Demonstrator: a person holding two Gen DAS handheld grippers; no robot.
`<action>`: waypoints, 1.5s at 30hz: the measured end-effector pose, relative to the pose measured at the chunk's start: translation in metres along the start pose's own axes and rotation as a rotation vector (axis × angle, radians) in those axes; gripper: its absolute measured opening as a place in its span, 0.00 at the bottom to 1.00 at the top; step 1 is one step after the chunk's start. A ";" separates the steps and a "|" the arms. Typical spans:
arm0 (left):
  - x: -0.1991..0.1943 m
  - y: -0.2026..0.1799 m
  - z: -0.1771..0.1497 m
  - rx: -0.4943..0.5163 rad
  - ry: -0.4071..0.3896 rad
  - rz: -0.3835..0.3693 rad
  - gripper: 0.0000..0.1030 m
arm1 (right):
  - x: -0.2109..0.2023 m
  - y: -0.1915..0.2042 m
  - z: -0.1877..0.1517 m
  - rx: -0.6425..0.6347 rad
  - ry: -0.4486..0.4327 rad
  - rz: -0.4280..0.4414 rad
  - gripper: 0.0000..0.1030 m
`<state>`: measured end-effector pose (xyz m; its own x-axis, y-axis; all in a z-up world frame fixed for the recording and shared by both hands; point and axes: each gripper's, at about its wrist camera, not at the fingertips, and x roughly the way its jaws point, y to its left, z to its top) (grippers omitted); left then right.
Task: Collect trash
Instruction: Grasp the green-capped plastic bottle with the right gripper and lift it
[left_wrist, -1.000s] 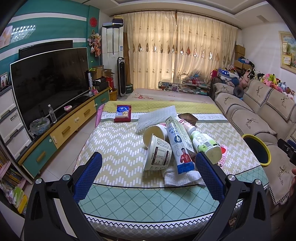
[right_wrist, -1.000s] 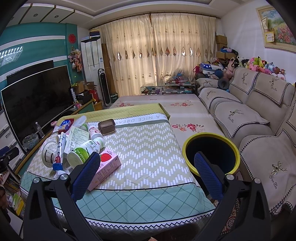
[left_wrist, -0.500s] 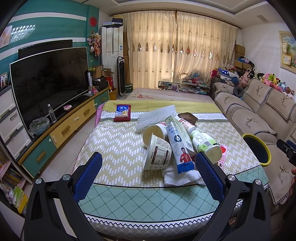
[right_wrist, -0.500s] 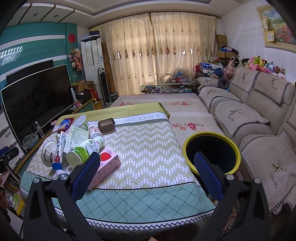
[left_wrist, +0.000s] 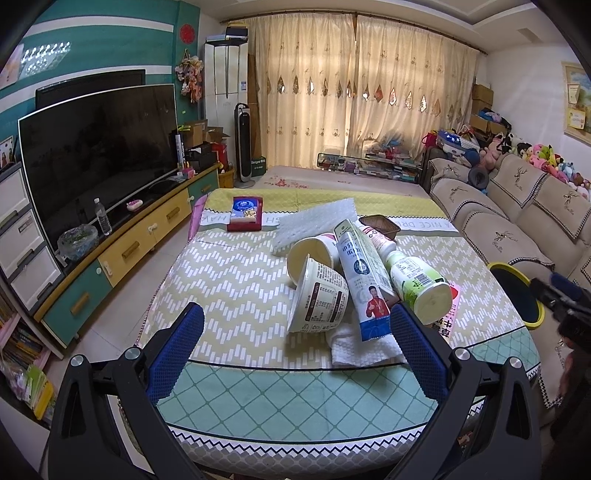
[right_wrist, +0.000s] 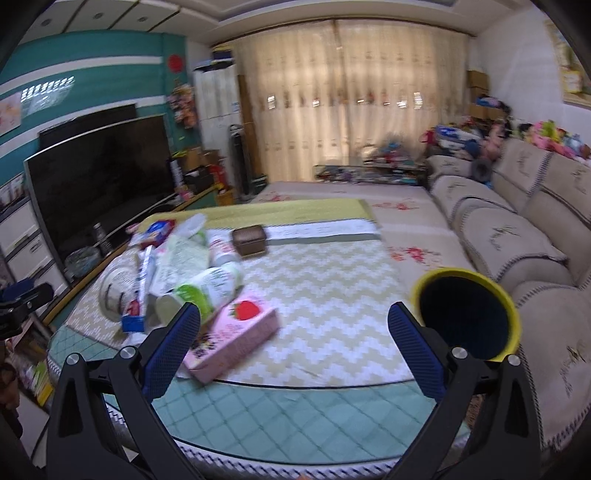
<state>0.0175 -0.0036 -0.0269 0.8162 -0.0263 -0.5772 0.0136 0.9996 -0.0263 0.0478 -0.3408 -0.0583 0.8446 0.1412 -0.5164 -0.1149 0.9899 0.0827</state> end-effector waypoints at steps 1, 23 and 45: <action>0.001 0.001 0.000 -0.001 0.002 0.000 0.96 | 0.004 0.006 0.001 -0.013 0.002 0.015 0.94; 0.035 0.010 -0.004 -0.028 0.053 -0.019 0.96 | 0.098 0.099 -0.012 -0.306 0.075 0.032 0.80; 0.051 0.008 -0.006 -0.026 0.081 -0.030 0.96 | 0.089 0.038 0.054 -0.050 0.033 0.251 0.53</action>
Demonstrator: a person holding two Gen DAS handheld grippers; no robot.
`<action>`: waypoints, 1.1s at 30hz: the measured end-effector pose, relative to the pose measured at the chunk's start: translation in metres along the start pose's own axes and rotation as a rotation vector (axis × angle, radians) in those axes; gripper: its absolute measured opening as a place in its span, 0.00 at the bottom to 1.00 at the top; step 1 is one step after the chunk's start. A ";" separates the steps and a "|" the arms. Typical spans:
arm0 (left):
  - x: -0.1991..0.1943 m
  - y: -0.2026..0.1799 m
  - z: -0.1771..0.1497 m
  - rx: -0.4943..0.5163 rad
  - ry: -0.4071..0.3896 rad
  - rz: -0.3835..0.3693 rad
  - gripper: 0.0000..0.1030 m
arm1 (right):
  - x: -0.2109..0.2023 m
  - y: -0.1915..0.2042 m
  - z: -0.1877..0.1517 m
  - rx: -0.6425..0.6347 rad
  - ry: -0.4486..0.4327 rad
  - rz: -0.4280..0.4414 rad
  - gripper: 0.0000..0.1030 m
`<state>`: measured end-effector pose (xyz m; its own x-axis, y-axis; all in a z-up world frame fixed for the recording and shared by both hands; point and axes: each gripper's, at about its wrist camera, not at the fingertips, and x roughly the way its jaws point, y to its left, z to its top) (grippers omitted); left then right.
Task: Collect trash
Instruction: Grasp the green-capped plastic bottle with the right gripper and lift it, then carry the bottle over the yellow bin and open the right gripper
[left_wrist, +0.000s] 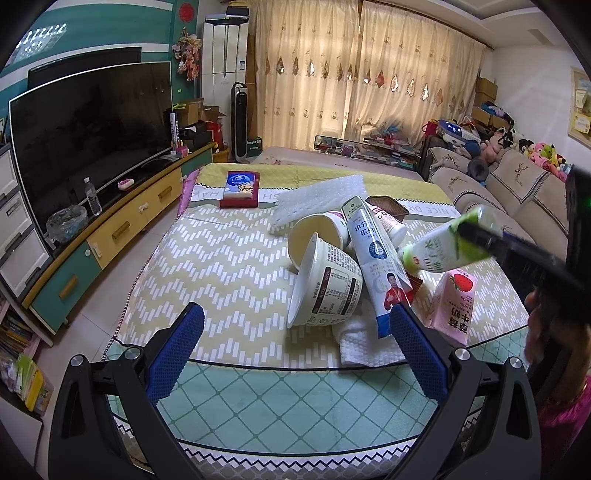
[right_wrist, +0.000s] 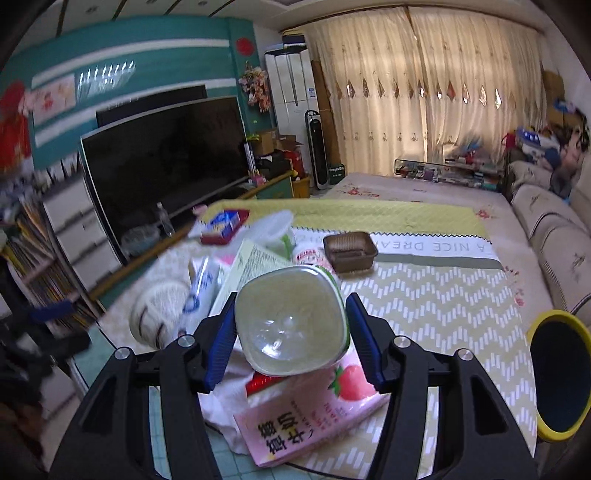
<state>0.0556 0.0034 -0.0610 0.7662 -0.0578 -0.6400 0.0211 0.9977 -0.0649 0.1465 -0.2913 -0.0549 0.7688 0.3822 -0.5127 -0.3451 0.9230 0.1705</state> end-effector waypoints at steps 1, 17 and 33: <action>0.001 0.000 0.000 0.002 0.000 -0.001 0.96 | -0.003 -0.003 0.003 0.008 -0.007 0.002 0.53; 0.007 -0.021 -0.001 0.059 0.003 -0.045 0.96 | -0.031 -0.032 0.031 0.098 -0.078 0.042 0.52; 0.013 -0.071 -0.001 0.170 0.004 -0.195 0.96 | -0.108 -0.177 0.018 0.252 -0.186 -0.402 0.52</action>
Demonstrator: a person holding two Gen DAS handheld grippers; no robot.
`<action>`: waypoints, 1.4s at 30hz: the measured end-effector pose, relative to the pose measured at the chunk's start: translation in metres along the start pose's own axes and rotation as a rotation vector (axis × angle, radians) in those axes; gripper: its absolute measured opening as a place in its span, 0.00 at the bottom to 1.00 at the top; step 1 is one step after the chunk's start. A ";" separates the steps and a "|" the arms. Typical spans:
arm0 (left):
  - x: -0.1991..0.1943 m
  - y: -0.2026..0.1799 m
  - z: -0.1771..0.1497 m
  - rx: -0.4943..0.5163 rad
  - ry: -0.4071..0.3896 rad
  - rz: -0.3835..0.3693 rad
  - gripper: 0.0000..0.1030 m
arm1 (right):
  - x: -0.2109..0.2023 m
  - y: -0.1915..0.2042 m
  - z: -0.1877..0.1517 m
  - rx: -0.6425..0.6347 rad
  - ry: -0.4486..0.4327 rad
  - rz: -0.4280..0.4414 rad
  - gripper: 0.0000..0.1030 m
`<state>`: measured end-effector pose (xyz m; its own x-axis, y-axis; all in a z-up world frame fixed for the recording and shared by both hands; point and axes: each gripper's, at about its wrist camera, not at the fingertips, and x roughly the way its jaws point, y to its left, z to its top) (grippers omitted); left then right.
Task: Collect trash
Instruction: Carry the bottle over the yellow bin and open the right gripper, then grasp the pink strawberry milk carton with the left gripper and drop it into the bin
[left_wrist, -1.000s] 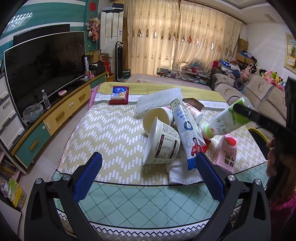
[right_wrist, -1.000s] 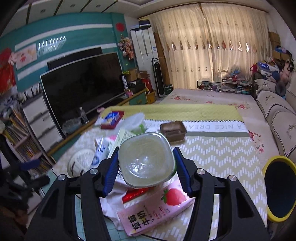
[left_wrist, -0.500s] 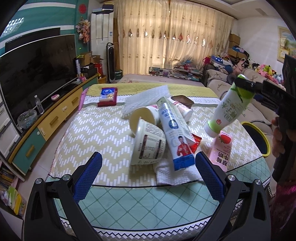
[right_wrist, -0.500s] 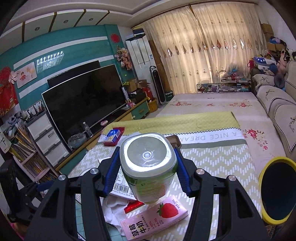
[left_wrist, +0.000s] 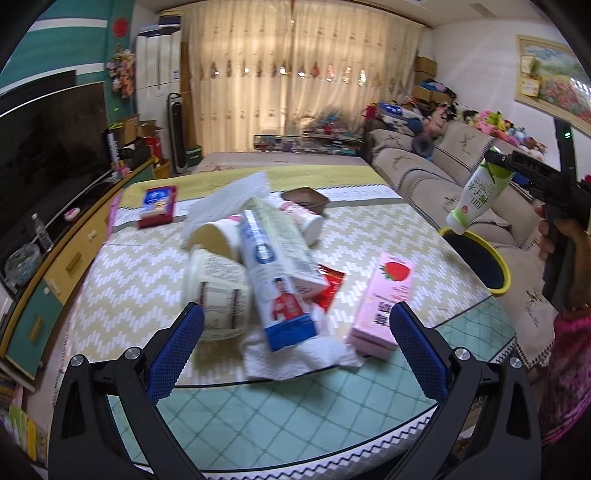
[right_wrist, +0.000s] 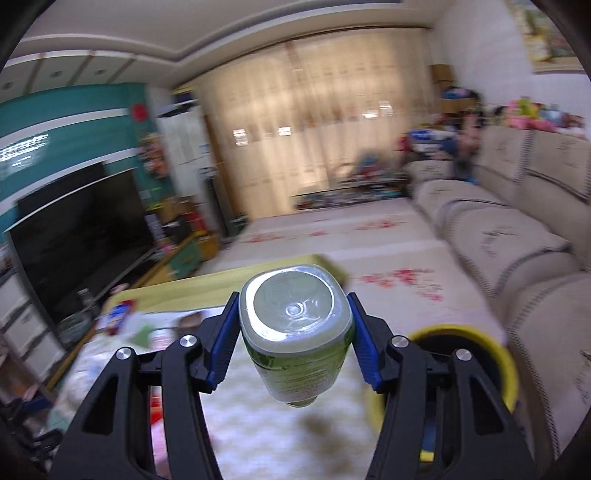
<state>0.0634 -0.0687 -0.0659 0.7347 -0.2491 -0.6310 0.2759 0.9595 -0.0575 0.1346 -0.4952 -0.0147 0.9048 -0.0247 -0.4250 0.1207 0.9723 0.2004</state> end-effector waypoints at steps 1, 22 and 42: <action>0.003 -0.005 0.000 0.009 0.005 -0.009 0.96 | 0.006 -0.017 -0.002 0.011 0.002 -0.048 0.52; 0.076 -0.077 0.009 0.144 0.139 -0.144 0.96 | 0.148 -0.147 -0.107 0.058 0.411 -0.435 0.52; 0.145 -0.094 0.013 0.207 0.277 -0.215 0.75 | 0.078 -0.113 -0.083 0.089 0.292 -0.336 0.61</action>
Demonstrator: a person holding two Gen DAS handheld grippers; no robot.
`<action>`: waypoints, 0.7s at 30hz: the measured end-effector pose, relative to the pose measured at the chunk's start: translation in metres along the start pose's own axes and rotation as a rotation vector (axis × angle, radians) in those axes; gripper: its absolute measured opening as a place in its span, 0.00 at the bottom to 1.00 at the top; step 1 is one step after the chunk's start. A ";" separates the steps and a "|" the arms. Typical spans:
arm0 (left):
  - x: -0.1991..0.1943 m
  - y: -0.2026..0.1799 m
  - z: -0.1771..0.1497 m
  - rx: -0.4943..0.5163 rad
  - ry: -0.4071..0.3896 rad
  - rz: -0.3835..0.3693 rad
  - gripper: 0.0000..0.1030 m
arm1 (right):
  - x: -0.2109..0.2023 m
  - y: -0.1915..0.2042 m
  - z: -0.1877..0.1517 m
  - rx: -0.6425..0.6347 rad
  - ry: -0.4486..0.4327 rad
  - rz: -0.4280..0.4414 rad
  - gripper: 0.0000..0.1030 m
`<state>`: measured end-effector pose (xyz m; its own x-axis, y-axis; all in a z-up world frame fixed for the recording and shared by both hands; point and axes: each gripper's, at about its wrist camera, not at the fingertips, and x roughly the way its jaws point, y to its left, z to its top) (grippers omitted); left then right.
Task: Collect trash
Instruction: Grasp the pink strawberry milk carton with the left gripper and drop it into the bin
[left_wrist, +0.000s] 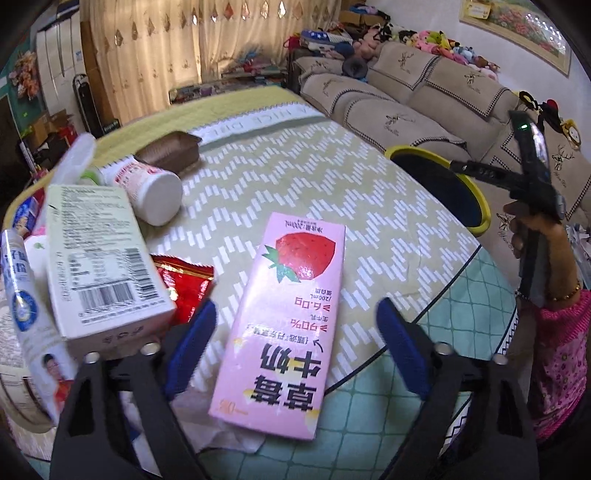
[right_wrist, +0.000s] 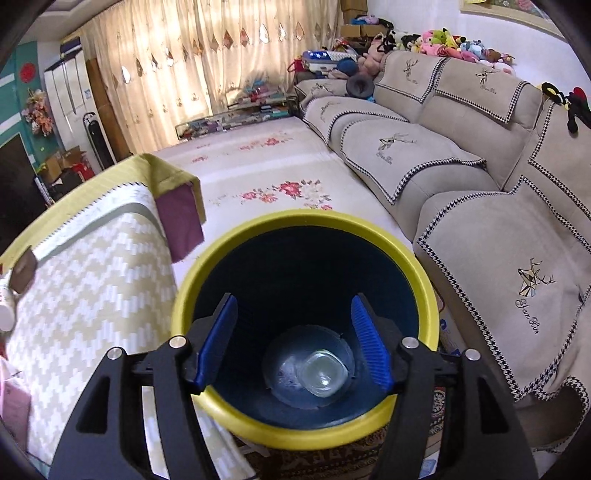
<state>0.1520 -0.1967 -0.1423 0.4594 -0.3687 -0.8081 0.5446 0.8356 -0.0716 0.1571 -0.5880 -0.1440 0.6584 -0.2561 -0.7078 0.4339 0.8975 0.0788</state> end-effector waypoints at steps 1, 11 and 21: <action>0.004 0.000 0.000 -0.003 0.016 -0.005 0.72 | -0.004 0.000 0.000 0.003 -0.006 0.006 0.61; 0.012 -0.006 0.004 -0.006 0.048 -0.025 0.49 | -0.023 -0.012 -0.004 0.038 -0.032 0.037 0.62; 0.010 -0.052 0.044 0.082 0.013 -0.074 0.49 | -0.036 -0.028 -0.015 0.069 -0.042 0.032 0.65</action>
<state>0.1591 -0.2618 -0.1213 0.4073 -0.4221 -0.8099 0.6326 0.7700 -0.0831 0.1121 -0.5991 -0.1315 0.6972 -0.2442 -0.6740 0.4525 0.8791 0.1496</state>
